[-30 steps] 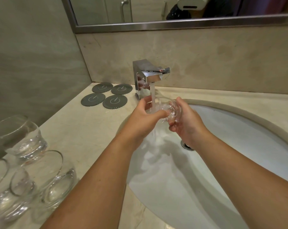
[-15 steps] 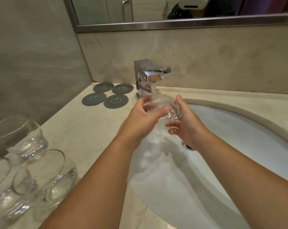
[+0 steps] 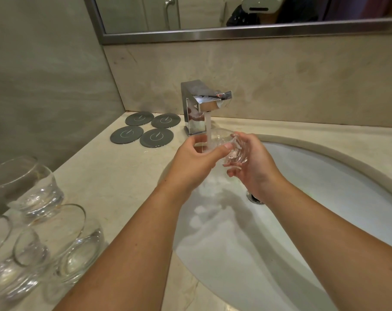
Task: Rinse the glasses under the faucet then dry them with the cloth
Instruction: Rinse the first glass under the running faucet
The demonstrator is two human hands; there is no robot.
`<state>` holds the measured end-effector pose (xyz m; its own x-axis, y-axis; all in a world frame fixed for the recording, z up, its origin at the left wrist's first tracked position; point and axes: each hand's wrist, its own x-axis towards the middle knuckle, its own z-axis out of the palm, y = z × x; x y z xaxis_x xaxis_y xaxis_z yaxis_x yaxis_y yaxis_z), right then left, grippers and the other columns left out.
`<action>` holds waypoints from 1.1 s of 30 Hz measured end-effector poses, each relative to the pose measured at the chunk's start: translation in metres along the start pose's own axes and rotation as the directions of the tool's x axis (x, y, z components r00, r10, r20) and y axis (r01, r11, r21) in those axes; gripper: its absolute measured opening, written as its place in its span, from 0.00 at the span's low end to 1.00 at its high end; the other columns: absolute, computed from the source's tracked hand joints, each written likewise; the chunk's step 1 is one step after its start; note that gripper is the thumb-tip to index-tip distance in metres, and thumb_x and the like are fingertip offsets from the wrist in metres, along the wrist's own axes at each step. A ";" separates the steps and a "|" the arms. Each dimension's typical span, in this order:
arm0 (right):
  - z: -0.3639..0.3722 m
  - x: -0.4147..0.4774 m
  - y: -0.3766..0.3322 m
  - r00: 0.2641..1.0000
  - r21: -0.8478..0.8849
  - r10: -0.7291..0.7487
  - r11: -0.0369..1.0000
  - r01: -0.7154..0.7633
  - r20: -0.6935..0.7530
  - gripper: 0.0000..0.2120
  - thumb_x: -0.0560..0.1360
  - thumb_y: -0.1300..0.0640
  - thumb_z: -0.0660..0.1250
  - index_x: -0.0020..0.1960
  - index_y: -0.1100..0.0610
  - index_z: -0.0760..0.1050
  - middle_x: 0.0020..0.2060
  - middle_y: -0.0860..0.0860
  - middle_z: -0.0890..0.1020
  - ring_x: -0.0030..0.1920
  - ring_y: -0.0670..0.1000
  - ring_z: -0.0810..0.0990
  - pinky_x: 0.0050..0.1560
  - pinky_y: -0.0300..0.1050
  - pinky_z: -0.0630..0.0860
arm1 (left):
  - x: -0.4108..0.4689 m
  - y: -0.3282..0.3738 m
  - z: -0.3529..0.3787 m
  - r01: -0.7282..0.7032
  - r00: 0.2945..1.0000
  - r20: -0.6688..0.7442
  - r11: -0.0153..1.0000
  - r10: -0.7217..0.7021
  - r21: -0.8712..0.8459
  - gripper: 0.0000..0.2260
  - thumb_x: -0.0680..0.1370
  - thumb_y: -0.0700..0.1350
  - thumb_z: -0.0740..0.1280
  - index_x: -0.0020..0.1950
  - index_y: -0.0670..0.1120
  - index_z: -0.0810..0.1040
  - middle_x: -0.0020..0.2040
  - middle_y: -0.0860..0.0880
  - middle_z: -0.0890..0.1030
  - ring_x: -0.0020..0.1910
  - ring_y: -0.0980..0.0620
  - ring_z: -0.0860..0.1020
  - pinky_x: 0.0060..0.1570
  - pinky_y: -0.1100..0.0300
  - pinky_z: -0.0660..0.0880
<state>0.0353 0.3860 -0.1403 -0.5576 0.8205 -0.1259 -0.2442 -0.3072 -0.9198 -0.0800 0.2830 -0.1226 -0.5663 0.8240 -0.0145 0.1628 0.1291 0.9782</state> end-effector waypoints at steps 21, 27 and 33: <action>-0.002 0.005 0.005 0.993 0.010 -0.092 0.996 0.093 -0.079 0.09 0.82 0.50 0.68 0.61 0.51 0.80 0.55 0.56 0.80 0.43 0.55 0.79 0.30 0.45 0.73 | 0.000 0.003 0.002 0.015 1.000 0.018 0.996 -0.014 -0.093 0.34 0.67 0.62 0.81 0.67 0.50 0.78 0.61 0.52 0.86 0.55 0.54 0.86 0.56 0.54 0.84; -0.002 0.004 0.003 0.997 -0.001 0.074 0.997 -0.074 -0.030 0.20 0.83 0.36 0.63 0.57 0.52 0.81 0.40 0.49 0.83 0.28 0.49 0.76 0.29 0.43 0.67 | 0.000 0.002 0.001 -0.062 0.998 0.022 0.998 0.062 -0.030 0.37 0.60 0.60 0.80 0.69 0.57 0.78 0.61 0.56 0.85 0.62 0.54 0.84 0.68 0.44 0.79; -0.001 0.005 0.004 0.995 0.008 -0.051 0.999 0.052 -0.085 0.14 0.84 0.45 0.66 0.60 0.55 0.78 0.43 0.54 0.81 0.27 0.50 0.73 0.27 0.42 0.66 | 0.002 0.002 0.005 0.008 0.995 0.101 0.996 0.002 -0.091 0.42 0.63 0.58 0.81 0.76 0.54 0.72 0.66 0.54 0.83 0.65 0.54 0.82 0.68 0.50 0.77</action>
<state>0.0325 0.3897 -0.1454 -0.4748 0.8732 -0.1099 -0.2792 -0.2679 -0.9221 -0.0769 0.2872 -0.1218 -0.4813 0.8759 -0.0338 0.0845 0.0848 0.9928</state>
